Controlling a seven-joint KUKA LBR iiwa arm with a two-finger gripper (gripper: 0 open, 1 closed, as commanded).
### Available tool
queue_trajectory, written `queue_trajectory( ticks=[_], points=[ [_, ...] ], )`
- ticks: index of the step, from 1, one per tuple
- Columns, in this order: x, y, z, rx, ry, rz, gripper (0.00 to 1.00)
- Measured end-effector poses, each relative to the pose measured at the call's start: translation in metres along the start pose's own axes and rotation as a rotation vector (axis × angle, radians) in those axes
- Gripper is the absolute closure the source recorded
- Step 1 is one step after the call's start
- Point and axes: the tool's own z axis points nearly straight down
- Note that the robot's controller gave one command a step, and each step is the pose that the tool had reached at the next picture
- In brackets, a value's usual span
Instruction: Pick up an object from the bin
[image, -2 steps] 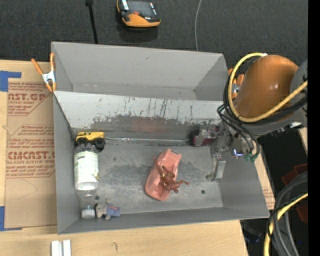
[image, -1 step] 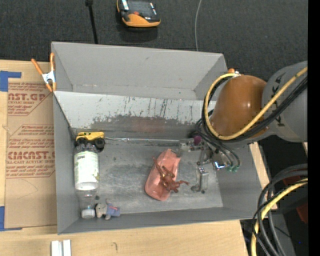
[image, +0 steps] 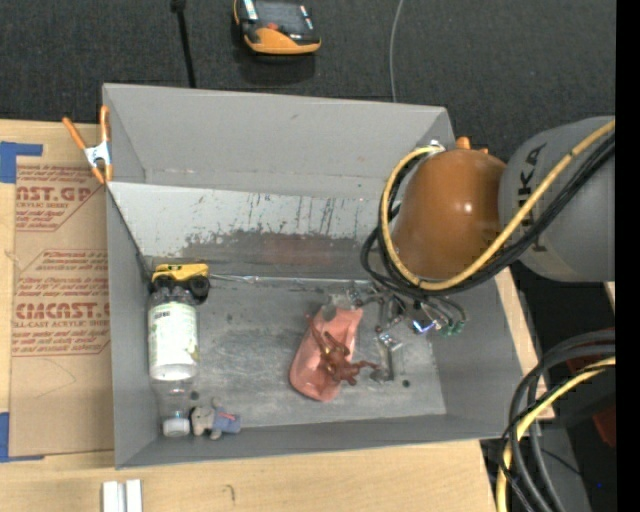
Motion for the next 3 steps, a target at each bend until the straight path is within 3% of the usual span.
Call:
queue_trajectory(
  ticks=[1,2,3],
  points=[
    [-0.025,-0.008,0.02,0.001,-0.002,-0.111,0.0],
    [-0.044,-0.002,0.087,0.001,0.002,-0.203,0.0],
    [-0.05,-0.002,0.088,-0.001,0.001,-0.382,1.0]
  ],
)
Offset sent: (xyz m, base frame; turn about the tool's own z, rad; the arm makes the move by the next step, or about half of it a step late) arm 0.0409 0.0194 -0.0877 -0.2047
